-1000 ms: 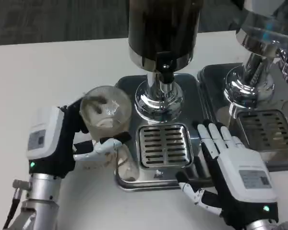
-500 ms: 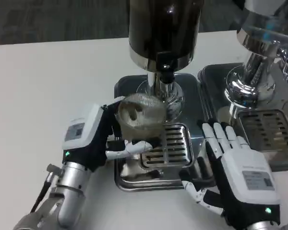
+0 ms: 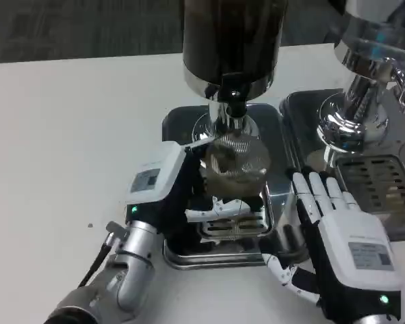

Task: Grasp the cup under the faucet to collect the drink, then remove the cup.

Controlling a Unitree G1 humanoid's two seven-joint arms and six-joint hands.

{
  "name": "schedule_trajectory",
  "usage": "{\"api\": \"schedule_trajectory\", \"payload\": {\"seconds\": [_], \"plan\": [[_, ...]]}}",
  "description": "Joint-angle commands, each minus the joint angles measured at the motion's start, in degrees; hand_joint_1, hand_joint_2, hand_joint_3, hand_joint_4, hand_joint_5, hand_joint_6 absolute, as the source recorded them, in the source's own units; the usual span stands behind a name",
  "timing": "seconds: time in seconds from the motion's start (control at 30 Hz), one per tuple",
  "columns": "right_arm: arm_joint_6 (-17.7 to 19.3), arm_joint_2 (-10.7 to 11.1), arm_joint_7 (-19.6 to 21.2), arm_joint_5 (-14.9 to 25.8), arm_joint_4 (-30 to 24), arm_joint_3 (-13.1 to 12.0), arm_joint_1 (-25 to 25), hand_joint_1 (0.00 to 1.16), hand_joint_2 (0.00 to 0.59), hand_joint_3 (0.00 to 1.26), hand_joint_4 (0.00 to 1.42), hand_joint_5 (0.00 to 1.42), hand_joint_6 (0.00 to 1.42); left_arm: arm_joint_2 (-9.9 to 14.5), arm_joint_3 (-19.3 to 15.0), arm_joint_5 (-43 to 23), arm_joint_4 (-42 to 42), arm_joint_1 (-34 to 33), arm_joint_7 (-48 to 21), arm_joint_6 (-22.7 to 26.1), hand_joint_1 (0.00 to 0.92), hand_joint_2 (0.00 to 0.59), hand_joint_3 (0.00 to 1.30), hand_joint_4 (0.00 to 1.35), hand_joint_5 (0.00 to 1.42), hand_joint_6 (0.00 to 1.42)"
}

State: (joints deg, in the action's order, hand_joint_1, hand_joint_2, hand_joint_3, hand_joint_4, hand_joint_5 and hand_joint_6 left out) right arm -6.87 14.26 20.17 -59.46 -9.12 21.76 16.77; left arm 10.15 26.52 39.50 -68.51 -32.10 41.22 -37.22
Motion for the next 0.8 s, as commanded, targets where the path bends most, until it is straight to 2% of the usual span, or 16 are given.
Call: {"api": "schedule_trajectory", "payload": {"seconds": [0.03,0.2,0.33,0.47,0.63,0.8], "plan": [[-0.41,0.13,0.59,-0.27,-0.83,-0.21,0.58,0.44,0.361,0.03,0.0,0.0,0.07,-1.03,2.43,2.35,-1.32,-0.77,2.0,3.31,0.52,0.065,0.71,0.84,0.99,1.06],[-0.72,0.09,0.47,-0.27,-1.25,-0.21,1.03,0.45,0.363,0.03,0.0,0.0,0.07,-1.57,3.08,2.19,-1.68,-0.91,2.41,4.53,0.518,0.057,0.71,0.82,0.98,1.05],[-0.89,0.03,0.55,-0.36,-1.42,-0.2,1.31,0.46,0.363,0.03,0.0,0.0,0.07,-1.7,2.88,1.58,-1.88,-0.53,2.46,4.82,0.52,0.064,0.64,0.78,0.9,0.95],[-0.92,0.02,0.51,-0.26,-1.59,-0.33,1.35,0.46,0.364,0.03,0.0,0.0,0.08,-1.86,2.92,1.49,-1.8,-0.32,2.34,4.94,0.477,0.073,0.5,0.65,0.83,0.86],[-0.84,-0.05,0.5,0.08,-1.54,-0.45,1.53,0.46,0.365,0.03,0.0,0.0,0.08,-1.67,2.75,1.28,-1.8,-0.08,2.03,5.19,0.395,0.067,0.4,0.55,0.79,0.79],[-0.66,0.0,0.46,0.26,-1.5,-0.55,1.59,0.45,0.365,0.03,0.0,0.0,0.08,-1.51,2.9,1.64,-1.4,0.03,3.15,5.24,0.324,0.054,0.26,0.36,0.66,0.65]]}}
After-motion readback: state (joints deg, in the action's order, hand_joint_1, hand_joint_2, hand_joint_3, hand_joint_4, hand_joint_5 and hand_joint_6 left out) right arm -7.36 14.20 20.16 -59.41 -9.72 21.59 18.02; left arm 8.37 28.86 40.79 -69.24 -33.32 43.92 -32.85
